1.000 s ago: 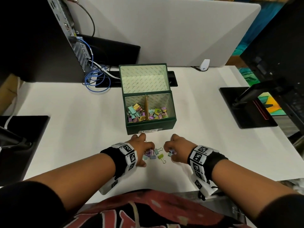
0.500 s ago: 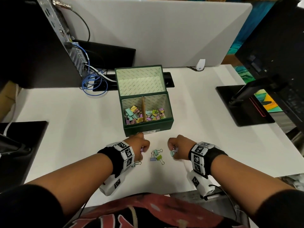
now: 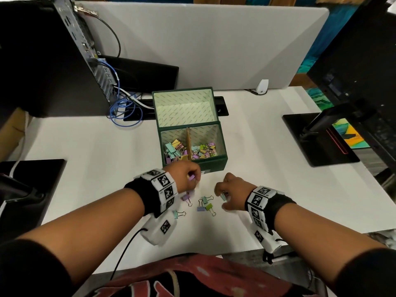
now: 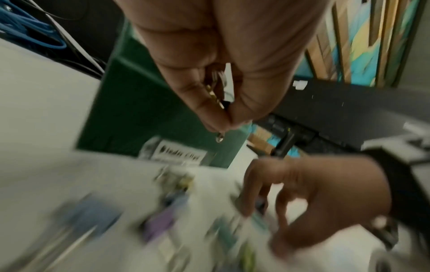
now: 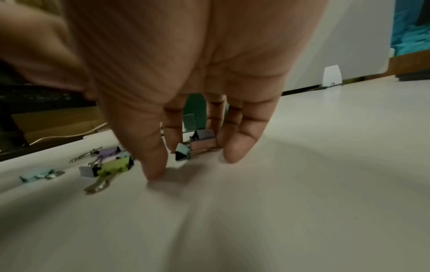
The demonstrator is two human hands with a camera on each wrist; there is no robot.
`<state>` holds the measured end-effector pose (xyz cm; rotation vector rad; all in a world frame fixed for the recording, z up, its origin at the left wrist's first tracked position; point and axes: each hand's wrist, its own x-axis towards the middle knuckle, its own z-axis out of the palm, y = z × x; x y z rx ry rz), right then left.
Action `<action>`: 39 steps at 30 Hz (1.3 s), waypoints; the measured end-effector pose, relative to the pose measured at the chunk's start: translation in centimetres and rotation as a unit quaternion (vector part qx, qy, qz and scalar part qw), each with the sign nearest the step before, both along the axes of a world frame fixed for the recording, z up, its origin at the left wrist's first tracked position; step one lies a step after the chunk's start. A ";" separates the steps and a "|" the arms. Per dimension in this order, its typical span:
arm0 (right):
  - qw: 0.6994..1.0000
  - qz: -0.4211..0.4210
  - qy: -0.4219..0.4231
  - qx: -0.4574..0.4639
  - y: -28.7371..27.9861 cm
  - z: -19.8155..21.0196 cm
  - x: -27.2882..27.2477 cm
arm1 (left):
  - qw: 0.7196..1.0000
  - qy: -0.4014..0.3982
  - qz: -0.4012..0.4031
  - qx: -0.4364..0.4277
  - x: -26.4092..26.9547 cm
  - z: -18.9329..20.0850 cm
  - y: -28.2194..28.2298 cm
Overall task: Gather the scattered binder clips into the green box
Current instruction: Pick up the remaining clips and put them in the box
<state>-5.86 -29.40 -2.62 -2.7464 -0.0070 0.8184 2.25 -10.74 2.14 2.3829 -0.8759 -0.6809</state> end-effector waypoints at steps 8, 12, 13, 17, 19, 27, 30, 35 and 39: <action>0.999 -0.033 0.013 0.002 0.0 0.0 0.2 | 0.995 -0.037 0.010 -0.091 3.8 5.1 -2.7; 0.999 -0.047 0.013 0.010 -0.4 -0.1 -0.1 | 0.995 -0.061 0.029 -0.080 4.2 4.2 -1.2; 0.998 -0.054 0.010 0.021 -0.6 -0.3 -0.2 | 0.995 -0.055 0.027 -0.076 4.0 3.8 -0.6; 0.995 -0.079 0.004 0.057 -1.4 -0.3 0.0 | 0.999 0.007 -0.035 -0.004 2.6 1.5 1.5; 0.993 -0.093 0.004 0.068 -1.6 0.0 0.2 | 0.995 0.011 -0.065 0.074 1.8 0.1 2.3; 0.956 -0.194 -0.049 0.213 -1.7 5.4 3.1 | 0.964 0.005 -0.098 0.249 0.1 -3.6 4.7; 0.932 -0.212 -0.118 0.268 -1.1 8.1 5.2 | 0.958 -0.020 -0.130 0.254 -0.3 -4.1 4.5; 0.911 -0.189 -0.232 0.282 0.0 11.2 7.4 | 0.961 -0.044 -0.132 0.240 -0.6 -4.7 4.3; 0.941 -0.131 -0.225 0.214 0.6 10.1 7.3 | 0.970 -0.044 -0.115 0.211 -0.3 -4.7 4.3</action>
